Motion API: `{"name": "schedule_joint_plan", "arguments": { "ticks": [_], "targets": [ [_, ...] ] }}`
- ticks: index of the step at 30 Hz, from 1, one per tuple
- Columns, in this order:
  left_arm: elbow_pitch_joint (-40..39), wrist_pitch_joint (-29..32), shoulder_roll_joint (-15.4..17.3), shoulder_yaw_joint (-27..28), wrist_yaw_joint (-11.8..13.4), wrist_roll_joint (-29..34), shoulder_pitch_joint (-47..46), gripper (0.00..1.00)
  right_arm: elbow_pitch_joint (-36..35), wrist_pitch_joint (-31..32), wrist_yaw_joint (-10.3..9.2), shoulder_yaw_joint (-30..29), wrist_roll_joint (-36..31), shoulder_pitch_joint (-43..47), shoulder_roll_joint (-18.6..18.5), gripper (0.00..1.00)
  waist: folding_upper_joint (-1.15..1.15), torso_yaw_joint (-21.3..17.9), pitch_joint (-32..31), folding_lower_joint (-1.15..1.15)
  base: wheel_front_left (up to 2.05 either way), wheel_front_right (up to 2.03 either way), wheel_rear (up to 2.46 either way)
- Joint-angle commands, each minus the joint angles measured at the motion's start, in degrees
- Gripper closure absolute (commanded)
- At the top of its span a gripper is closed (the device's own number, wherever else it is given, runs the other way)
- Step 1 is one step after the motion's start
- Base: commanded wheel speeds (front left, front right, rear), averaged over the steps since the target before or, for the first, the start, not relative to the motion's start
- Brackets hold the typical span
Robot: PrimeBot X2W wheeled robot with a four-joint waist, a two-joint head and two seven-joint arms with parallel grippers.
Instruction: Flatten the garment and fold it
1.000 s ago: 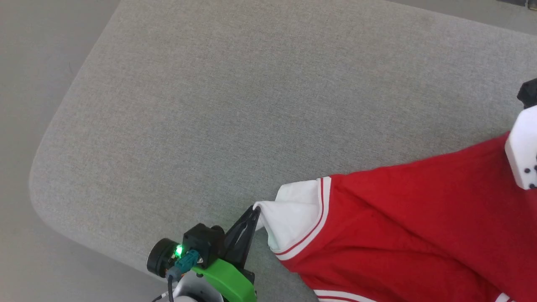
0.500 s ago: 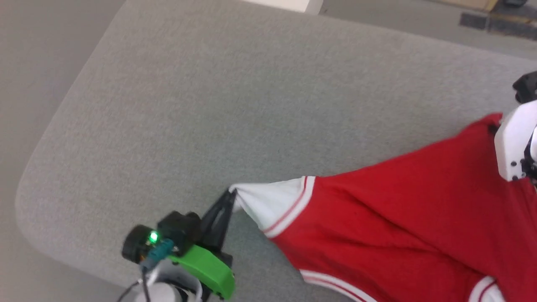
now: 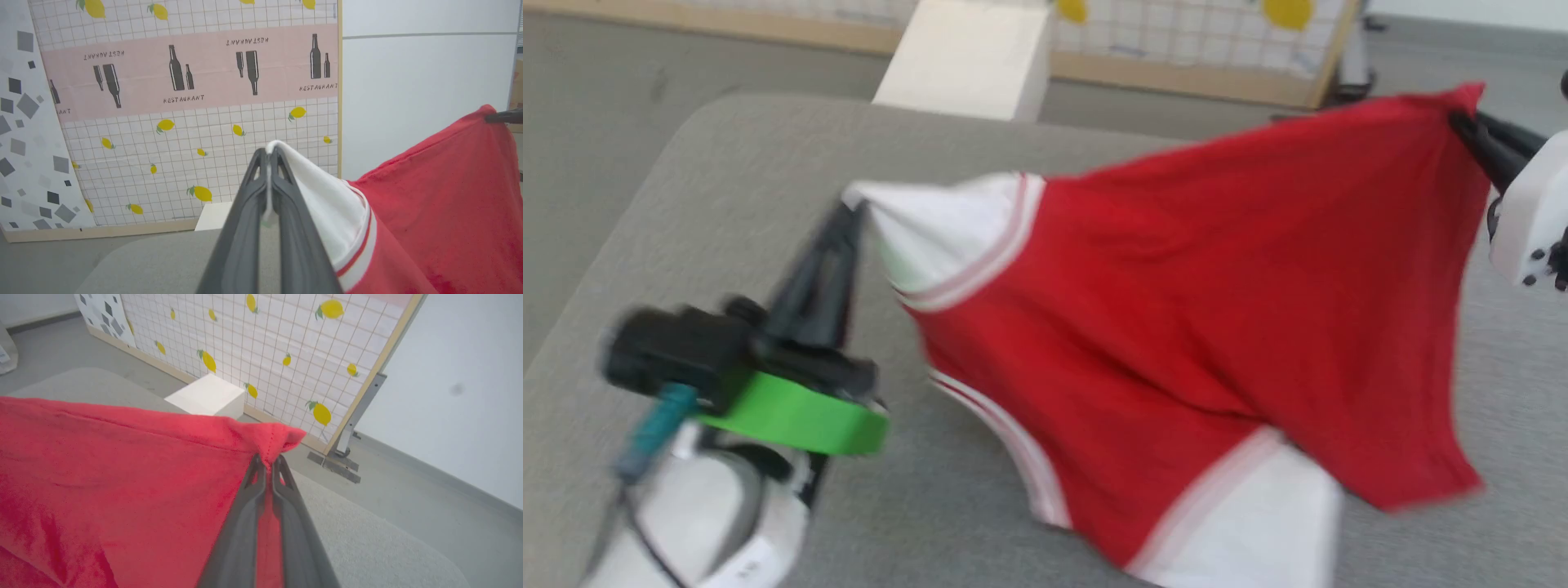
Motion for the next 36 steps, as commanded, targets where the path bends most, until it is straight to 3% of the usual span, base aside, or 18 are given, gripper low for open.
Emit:
{"name": "schedule_joint_plan", "arguments": {
  "ticks": [1, 12, 20, 29, 36],
  "targets": [
    [-1.53, 0.27, 1.23, 1.25, 0.53, 1.19, -1.78, 1.0, -1.94, 0.11, -0.09, -0.55, 0.66, 0.28, -0.03, 1.0, 0.0, -5.05, -4.6, 0.0, 0.0, 0.0, 0.0],
    [-11.36, 4.2, 6.82, 9.04, 1.29, 1.43, -11.86, 1.0, -19.22, 4.92, -0.09, -7.69, 1.71, 1.27, 2.98, 1.0, 0.0, -10.08, -5.93, 0.0, 0.0, 0.0, 0.0],
    [-11.15, 8.13, 9.42, 11.96, -0.25, 1.09, -24.93, 1.0, -24.8, 7.47, -0.09, -10.38, 0.96, -3.16, 5.03, 1.0, 0.0, -12.52, -0.63, 0.0, 0.0, 0.0, 0.0],
    [1.52, 11.35, 9.79, 9.96, -5.33, 0.39, -43.12, 1.0, -18.73, 4.35, -0.09, -8.27, -0.83, -15.99, 5.8, 1.0, 0.0, -14.38, 10.75, 0.0, 0.0, 0.0, 0.0],
    [16.55, 10.58, 7.95, 6.52, -9.75, 2.17, -57.36, 1.0, -4.25, -3.19, -0.09, -3.89, -3.6, -29.44, 6.96, 1.0, 0.0, -15.42, 18.93, 0.0, 0.0, 0.0, 0.0]
  ]
}}
